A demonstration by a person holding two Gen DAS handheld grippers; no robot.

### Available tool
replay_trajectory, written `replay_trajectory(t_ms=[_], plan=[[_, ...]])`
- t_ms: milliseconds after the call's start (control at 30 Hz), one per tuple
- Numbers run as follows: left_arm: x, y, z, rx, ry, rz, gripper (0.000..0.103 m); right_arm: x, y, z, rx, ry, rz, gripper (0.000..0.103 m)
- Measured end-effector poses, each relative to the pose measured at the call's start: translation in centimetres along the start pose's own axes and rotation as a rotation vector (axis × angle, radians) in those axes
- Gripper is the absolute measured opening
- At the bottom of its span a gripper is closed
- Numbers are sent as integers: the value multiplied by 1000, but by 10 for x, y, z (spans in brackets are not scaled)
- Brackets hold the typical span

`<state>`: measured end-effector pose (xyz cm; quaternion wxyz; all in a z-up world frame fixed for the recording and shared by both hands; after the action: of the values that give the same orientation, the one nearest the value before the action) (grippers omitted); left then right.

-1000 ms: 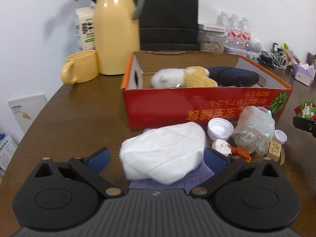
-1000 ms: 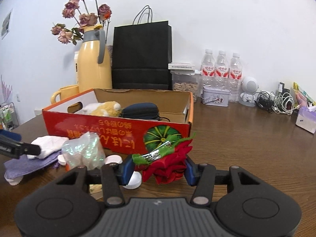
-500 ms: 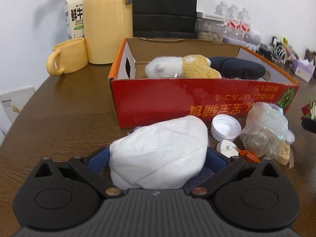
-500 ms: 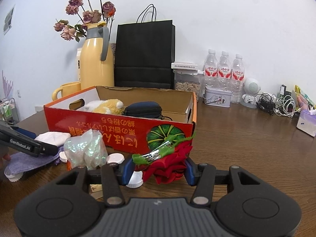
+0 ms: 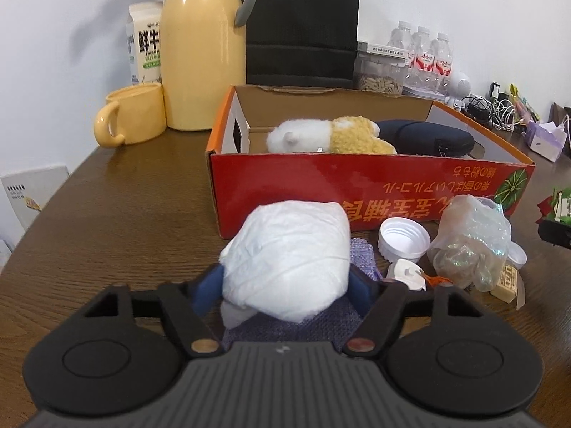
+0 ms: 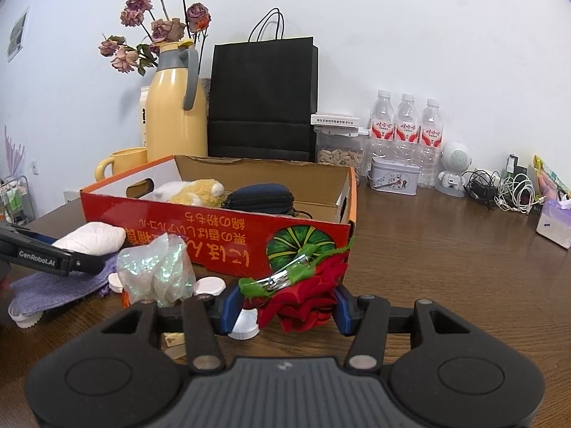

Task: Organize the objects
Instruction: 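Grasp the white cloth bundle on the purple mat with the left gripper, then carry the white cloth into the box with the left gripper while the right gripper drops the rose in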

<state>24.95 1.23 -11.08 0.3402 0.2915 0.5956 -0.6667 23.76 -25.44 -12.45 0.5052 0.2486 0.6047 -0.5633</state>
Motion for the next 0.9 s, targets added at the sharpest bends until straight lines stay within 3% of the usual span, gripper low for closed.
replay_trajectory(t_ms=[267,533,900], plan=[[-6,-29,-3,-41,-4,104,70,-2,-4,0,3,-11,22,50],[-29,-54,13,-11,21,189,70,-11,-10,-10,-19,-30,60,50],[-82,-45,55,40,45,264,70,-79,3,-19,-35,-53,157,50]])
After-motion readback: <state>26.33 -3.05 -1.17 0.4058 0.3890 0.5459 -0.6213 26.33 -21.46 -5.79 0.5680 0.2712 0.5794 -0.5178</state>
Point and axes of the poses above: each gripper's, at about its wrist camera, not at the fingertips, and y roughly the way its jaws point, z to its right, x to its underside, the point moved 9 cm from there along y, roughly the way its jaws point, and after that the axes turned 8 degrees about -y, right-handed, at the moved point
